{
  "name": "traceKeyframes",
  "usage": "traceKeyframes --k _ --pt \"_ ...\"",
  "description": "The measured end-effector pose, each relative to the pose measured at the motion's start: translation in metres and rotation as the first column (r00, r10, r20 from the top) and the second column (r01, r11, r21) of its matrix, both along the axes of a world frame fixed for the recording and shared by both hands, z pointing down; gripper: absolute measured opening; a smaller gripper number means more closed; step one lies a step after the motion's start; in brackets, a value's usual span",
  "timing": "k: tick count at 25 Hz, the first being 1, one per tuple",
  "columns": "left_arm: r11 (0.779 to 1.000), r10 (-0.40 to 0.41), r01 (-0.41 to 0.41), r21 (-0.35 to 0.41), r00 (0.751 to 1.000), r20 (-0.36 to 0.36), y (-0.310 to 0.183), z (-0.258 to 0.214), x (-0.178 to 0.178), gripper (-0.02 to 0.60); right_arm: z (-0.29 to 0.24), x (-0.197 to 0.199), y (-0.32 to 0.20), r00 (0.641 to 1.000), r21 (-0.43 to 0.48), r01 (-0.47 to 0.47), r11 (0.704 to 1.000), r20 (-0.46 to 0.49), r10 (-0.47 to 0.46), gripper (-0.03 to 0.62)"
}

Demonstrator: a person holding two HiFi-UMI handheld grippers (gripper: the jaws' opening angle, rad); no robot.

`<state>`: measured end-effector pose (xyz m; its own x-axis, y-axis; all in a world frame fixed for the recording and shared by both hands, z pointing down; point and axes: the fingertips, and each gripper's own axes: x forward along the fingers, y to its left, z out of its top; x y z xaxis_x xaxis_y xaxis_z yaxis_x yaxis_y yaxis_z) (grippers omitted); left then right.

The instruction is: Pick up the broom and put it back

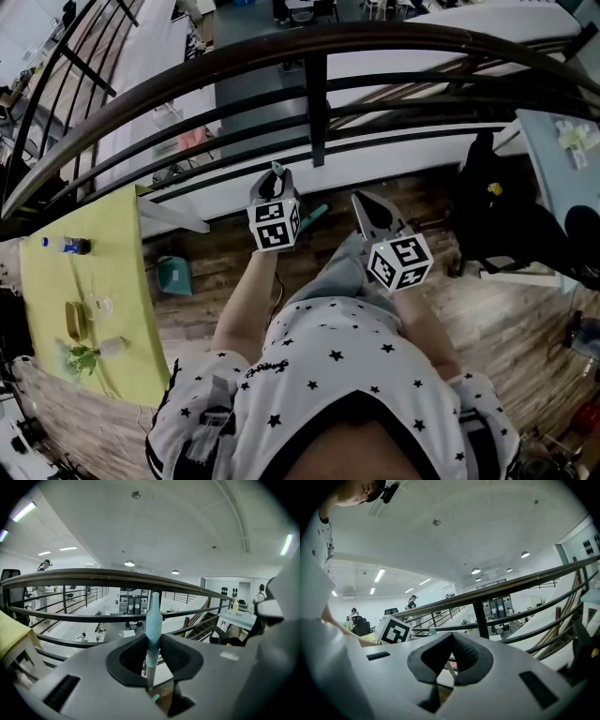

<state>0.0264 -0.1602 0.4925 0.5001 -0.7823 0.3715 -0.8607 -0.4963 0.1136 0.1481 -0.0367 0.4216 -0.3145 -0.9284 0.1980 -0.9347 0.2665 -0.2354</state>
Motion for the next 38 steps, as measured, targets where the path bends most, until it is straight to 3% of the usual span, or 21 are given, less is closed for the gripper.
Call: traceKeyframes --k 14,28,38 --pt "0.993 0.089 -0.086 -0.075 0.995 0.038 -0.018 0.056 0.053 0.097 0.028 0.025 -0.033 1.0 -0.055 -0.008 0.998 0.009 0.009 -0.006" --pt "0.987 0.099 -0.09 -0.134 0.993 0.063 -0.064 0.122 0.09 0.098 0.082 0.042 -0.065 0.999 -0.159 0.016 0.987 0.036 -0.01 -0.006" --pt "0.985 0.093 -0.079 -0.151 0.992 0.089 -0.113 0.149 0.115 0.098 0.09 0.054 -0.1 0.999 -0.141 0.028 0.99 0.048 -0.022 -0.006"
